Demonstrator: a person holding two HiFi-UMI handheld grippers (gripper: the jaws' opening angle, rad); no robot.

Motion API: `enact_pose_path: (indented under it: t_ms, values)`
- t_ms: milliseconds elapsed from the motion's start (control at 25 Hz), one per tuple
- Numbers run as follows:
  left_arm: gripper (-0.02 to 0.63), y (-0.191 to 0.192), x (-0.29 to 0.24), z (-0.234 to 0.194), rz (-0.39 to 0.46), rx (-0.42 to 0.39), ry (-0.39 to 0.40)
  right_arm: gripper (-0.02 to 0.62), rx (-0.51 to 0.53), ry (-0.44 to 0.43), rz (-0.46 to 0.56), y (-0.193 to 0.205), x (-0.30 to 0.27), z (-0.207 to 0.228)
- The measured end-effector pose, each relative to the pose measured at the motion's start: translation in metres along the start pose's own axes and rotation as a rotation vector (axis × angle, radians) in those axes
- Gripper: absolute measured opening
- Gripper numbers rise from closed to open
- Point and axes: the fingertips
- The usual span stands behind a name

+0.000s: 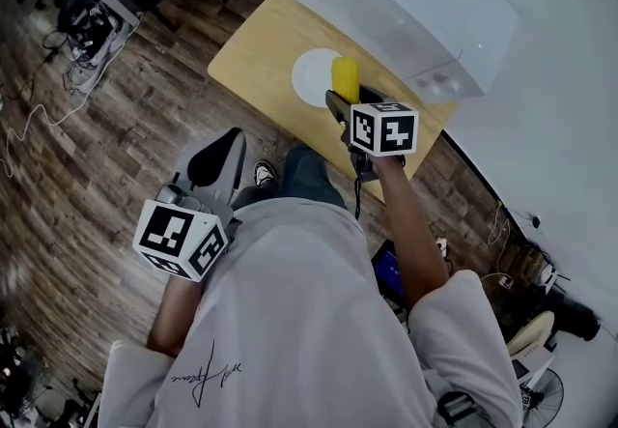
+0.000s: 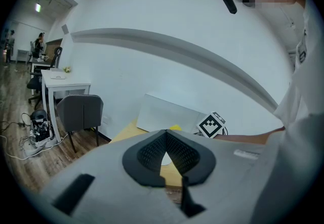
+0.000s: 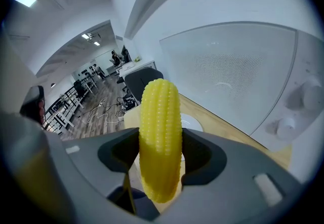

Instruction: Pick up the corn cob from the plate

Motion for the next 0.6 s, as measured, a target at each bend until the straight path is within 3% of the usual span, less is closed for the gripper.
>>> enact_pose_path:
  t_ms: [600]
  values:
    - [-0.006, 0.000, 0.007, -0.003, 0.007, -0.025, -0.016, 0.262, -0.019, -0.019, 0.072, 0.001, 0.033, -0.028]
Point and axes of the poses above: the fingertips, and each gripper's own axes: x backward along the fingers, z to its right, y out of its underside, and after that the axes turned 9 degrees about z, right-handed
